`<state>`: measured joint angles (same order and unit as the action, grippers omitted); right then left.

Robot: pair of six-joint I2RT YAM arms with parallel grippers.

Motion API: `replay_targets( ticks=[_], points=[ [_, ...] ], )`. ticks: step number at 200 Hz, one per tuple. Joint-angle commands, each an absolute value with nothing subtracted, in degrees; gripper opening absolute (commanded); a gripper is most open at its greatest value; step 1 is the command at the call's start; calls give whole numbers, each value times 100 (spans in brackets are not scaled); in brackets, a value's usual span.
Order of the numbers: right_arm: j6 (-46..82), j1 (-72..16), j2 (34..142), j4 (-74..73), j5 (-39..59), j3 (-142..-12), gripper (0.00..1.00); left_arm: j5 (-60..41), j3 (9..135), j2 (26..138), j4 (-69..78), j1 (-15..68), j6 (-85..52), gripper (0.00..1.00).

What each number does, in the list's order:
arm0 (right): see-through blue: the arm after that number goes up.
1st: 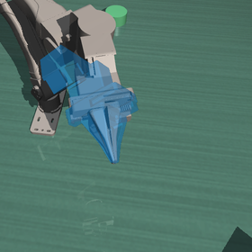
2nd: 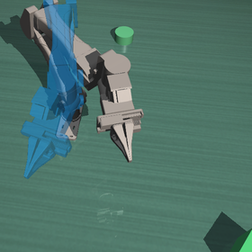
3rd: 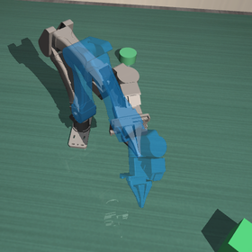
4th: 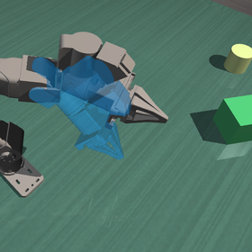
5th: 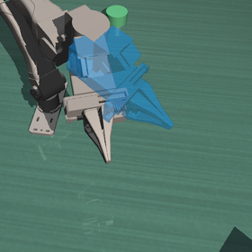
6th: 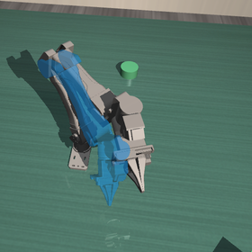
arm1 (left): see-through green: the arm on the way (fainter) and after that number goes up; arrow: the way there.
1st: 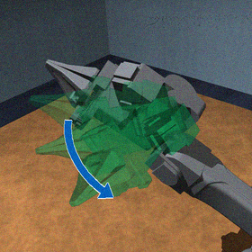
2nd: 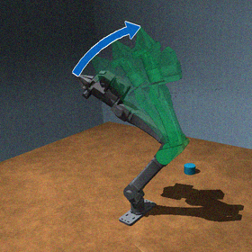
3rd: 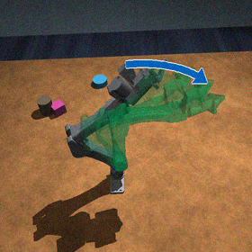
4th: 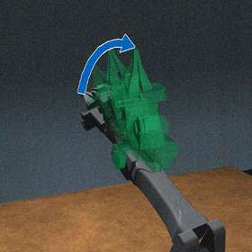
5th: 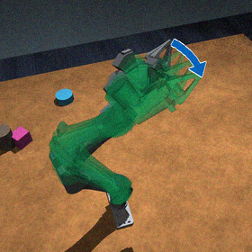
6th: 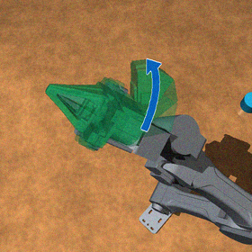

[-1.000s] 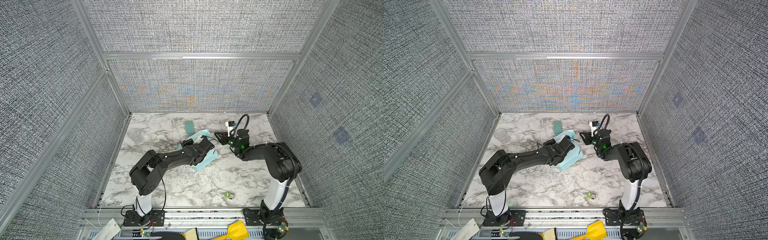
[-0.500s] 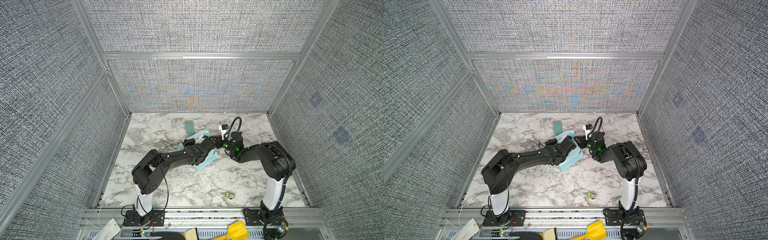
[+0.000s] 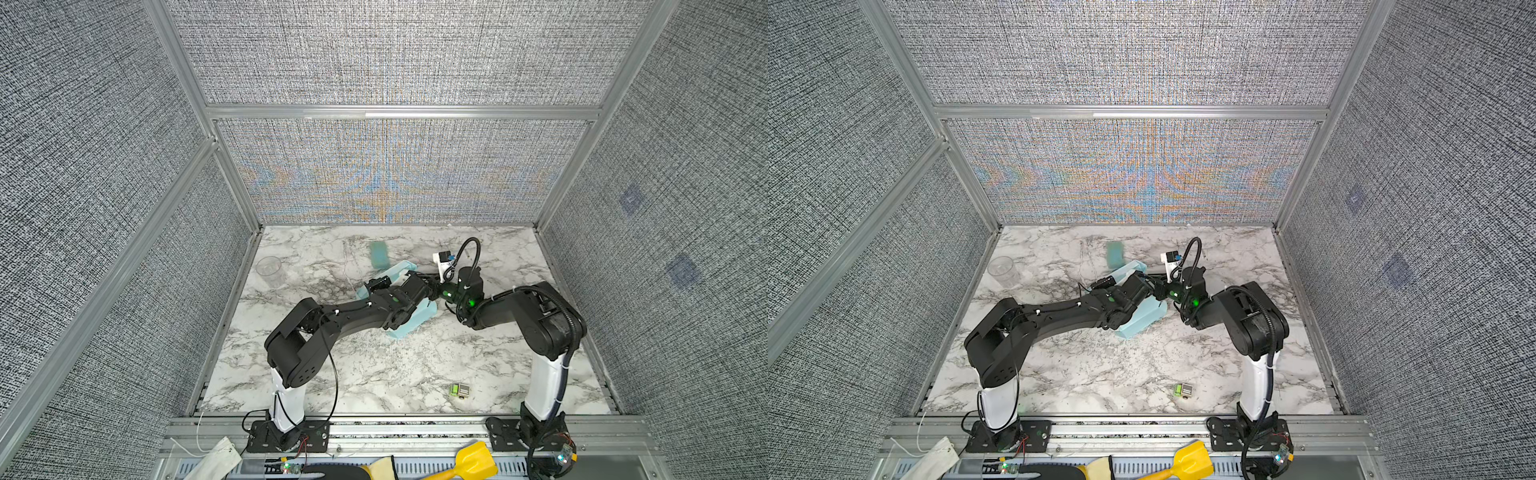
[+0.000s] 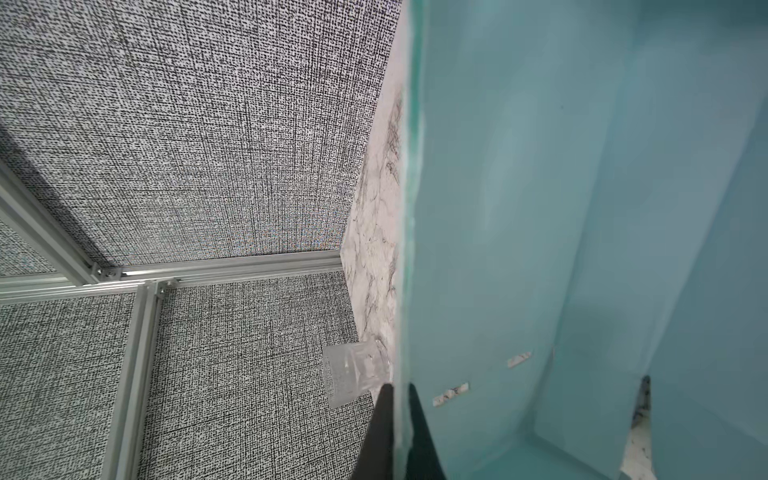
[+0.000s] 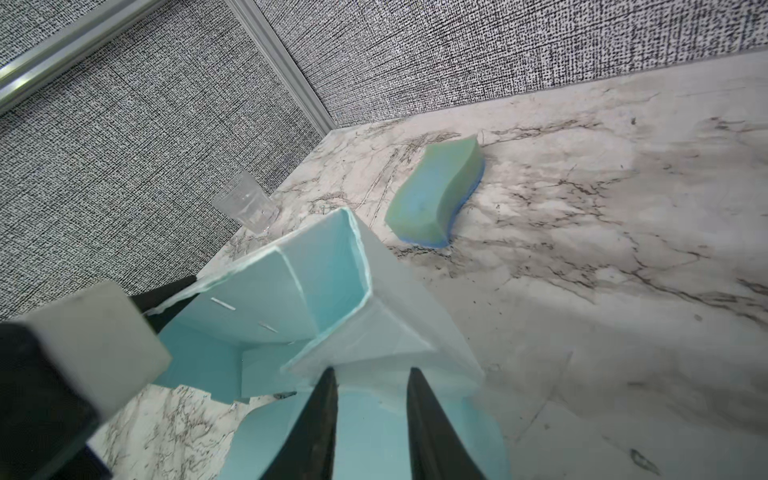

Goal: Fold the paper box

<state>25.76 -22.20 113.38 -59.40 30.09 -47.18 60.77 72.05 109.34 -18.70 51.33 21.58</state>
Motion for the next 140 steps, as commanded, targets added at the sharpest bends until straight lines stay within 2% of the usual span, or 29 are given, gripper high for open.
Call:
replay_targets(
  ticks=[1,47,140],
  points=[
    [2350,-2224,11303,-6101,3110,-4719,31,5994,7227,10960,-2039,5134,2013,2],
    [2337,-2206,11459,-6205,3383,-4831,31,6062,7199,10976,-2004,5124,2035,2],
    [2252,-1614,11183,-6396,3173,-4304,31,6214,7238,11168,-1847,5063,2117,0]
  ],
)
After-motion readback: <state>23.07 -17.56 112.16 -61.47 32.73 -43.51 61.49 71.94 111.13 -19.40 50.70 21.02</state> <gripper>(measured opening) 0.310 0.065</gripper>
